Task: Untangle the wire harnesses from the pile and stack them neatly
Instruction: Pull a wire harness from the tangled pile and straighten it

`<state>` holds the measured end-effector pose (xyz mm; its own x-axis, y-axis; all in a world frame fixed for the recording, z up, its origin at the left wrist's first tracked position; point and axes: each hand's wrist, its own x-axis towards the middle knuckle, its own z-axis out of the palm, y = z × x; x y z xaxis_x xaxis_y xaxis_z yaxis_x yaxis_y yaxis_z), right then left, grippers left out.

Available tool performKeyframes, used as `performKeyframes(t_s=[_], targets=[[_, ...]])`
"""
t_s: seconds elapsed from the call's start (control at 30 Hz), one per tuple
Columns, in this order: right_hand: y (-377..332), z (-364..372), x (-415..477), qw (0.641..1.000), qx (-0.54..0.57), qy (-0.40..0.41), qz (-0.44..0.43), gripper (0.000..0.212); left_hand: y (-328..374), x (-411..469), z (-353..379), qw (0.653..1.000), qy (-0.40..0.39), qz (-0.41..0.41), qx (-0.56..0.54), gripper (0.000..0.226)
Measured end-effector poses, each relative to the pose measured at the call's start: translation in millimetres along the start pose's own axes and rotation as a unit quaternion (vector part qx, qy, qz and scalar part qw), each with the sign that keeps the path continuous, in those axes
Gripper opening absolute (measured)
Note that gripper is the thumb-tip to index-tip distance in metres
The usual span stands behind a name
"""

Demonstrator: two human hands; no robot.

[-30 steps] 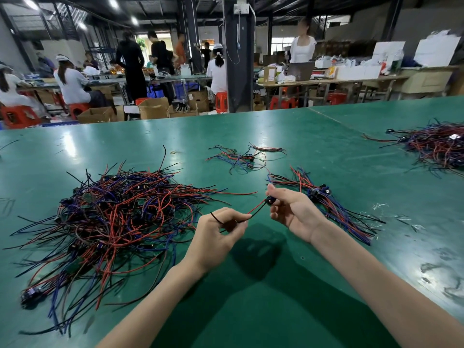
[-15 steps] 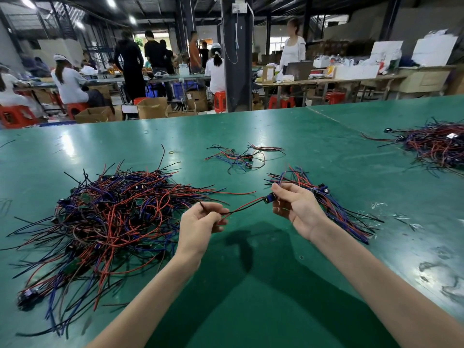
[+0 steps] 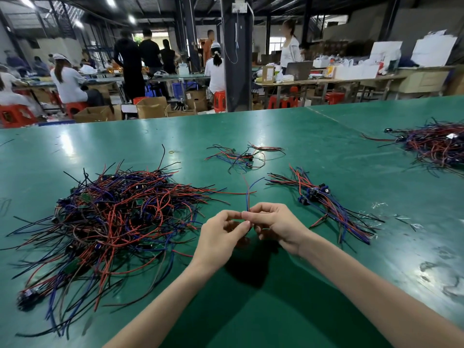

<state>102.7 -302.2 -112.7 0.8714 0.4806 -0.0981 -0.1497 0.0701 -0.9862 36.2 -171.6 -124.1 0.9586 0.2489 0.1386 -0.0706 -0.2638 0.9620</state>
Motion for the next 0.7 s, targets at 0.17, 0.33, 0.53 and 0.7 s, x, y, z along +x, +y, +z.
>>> performKeyframes(t_s=[0.17,0.33,0.53,0.7], targets=[[2.8,5.2,2.2,1.0,0.0,0.028,0.002,0.014,3.5,6.8,-3.6,0.99,-0.012,-0.094,-0.102,0.009],[2.3,3.9,4.1,0.999,0.005,0.039,0.004,0.015,8.9,4.6,-7.0,0.983,-0.017,-0.127,-0.13,0.018],[1.4,3.4,2.5,0.999,0.011,0.03,-0.014,0.013,4.7,3.6,-5.3,0.984,-0.042,-0.114,-0.129,0.008],[2.0,4.0,3.6,0.998,0.02,0.054,-0.023,0.013,4.6,6.4,-8.3,0.982,-0.038,-0.121,-0.137,0.018]])
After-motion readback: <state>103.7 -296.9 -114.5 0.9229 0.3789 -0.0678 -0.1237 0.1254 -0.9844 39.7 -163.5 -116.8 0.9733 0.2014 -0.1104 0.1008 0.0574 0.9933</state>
